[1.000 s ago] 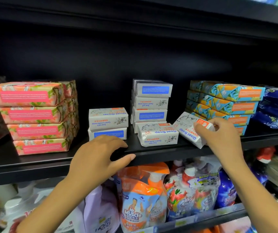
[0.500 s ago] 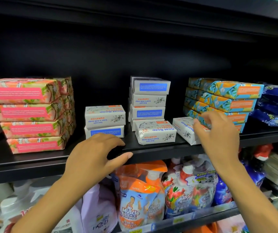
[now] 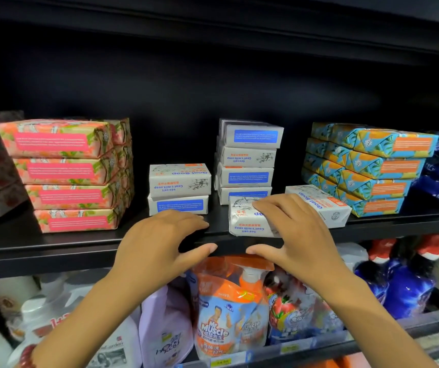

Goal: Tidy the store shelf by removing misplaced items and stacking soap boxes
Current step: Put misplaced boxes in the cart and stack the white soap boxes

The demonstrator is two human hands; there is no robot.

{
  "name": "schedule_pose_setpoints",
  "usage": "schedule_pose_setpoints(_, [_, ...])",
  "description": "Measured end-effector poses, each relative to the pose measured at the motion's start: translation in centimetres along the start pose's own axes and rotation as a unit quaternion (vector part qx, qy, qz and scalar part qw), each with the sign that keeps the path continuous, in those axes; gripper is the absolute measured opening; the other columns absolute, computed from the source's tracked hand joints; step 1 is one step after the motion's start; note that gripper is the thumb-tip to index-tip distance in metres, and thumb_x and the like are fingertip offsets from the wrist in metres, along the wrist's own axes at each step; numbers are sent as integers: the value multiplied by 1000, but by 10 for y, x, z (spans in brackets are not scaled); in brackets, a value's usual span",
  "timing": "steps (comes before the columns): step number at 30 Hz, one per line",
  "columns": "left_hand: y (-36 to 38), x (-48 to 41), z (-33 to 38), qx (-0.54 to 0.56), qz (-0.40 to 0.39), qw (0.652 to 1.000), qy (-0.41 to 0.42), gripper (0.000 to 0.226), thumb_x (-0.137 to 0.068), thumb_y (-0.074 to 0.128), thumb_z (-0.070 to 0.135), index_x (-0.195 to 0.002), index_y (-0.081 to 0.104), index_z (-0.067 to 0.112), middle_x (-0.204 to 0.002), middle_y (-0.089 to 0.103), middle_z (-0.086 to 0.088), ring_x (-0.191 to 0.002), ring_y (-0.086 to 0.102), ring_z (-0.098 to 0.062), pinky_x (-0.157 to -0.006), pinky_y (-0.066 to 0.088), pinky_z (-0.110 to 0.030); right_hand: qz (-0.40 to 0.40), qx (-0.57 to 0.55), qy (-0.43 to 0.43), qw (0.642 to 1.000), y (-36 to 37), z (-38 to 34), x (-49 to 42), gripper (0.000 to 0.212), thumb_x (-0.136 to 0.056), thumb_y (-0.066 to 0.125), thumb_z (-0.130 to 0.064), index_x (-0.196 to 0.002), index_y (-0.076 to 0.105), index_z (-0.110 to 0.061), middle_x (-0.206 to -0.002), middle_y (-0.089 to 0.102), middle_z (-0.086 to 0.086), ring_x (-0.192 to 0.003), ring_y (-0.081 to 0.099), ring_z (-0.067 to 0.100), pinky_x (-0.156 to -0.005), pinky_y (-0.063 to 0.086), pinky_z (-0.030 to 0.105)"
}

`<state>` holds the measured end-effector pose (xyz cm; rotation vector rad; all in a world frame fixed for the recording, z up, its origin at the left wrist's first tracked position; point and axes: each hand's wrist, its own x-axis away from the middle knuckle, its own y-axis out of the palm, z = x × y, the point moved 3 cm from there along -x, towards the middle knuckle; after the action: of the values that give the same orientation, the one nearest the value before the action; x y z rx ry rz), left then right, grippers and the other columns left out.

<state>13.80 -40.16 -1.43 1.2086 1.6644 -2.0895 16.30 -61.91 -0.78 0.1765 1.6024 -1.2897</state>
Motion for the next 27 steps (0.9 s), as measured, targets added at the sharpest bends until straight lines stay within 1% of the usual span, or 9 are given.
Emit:
schedule_pose_setpoints(2, [0,-1,0,0,-1,1000,-2,49,-79,45,65,-99,73,29,-96,72,13,-85,69,-12,-59,56,-29,9,-3,-20,1000,-3,-1,2,55,-66,78,-38,-112,60,-13,-105,60,2,-96,49,19,-74,44,32])
schedule_pose_setpoints(4, [-1,-1,0,-2,-5,1000,-4,49,-79,45,65,-99,72,30,-96,72,13,-85,69,-11,-59,55,-28,26,-3,-32,999,-8,-2,4,41,-75,67,-33,-110,61,-12,-103,61,2,-93,53,21,-72,43,30])
schedule_pose_setpoints(8, [-1,-1,1,6,-14,1000,-18,55,-77,42,71,-105,70,32,-100,71,14,-89,68,-11,-63,55,-29,37,-102,32,994,-17,-8,1,40,-82,56,-41,-108,63,-12,-100,64,0,-92,56,15,-70,42,25])
schedule_pose_setpoints(10, [-3,-2,-1,83,-17,995,-58,65,-72,44,77,-117,64,35,-110,68,18,-101,64,-5,-76,55,-32,39,-200,90,975,-25,-14,-4,44,-80,57,-48,-111,62,-17,-99,64,-7,-91,55,6,-71,41,18])
schedule_pose_setpoints(13, [-13,-8,3,280,28,955,-93,65,-66,60,70,-123,56,39,-113,64,27,-109,57,6,-91,50,-26,18,-330,115,937,-31,-25,-11,36,-80,57,-50,-110,61,-30,-96,64,-15,-87,58,0,-66,40,10])
schedule_pose_setpoints(17, [-26,-16,17,401,47,911,-84,44,-66,71,51,-107,64,36,-105,68,21,-96,65,0,-84,54,-26,-3,-369,83,926,-29,-39,-17,32,-85,56,-45,-109,65,-26,-93,66,-8,-82,60,6,-64,45,18])
schedule_pose_setpoints(20, [-27,-15,18,453,39,886,-96,38,-67,73,43,-101,68,29,-100,71,13,-92,68,-7,-80,56,-28,6,-405,118,907,-27,-40,-19,27,-77,63,-47,-102,63,-37,-94,67,-11,-84,62,5,-68,49,24])
schedule_pose_setpoints(24, [-25,-13,14,498,61,857,-118,35,-69,71,39,-101,68,23,-99,73,9,-93,69,-10,-75,55,-24,-7,-473,191,860,-23,-30,-16,53,-59,82,-39,-107,62,-31,-101,67,-10,-95,64,5,-75,54,21])
schedule_pose_setpoints(27, [-24,-13,8,519,87,840,-133,34,-71,75,30,-102,68,16,-100,73,8,-95,68,-9,-75,53,-19,-31,-497,184,848,-20,-32,-14,50,-59,81,-36,-104,63,-27,-104,68,-12,-98,65,7,-80,54,24])
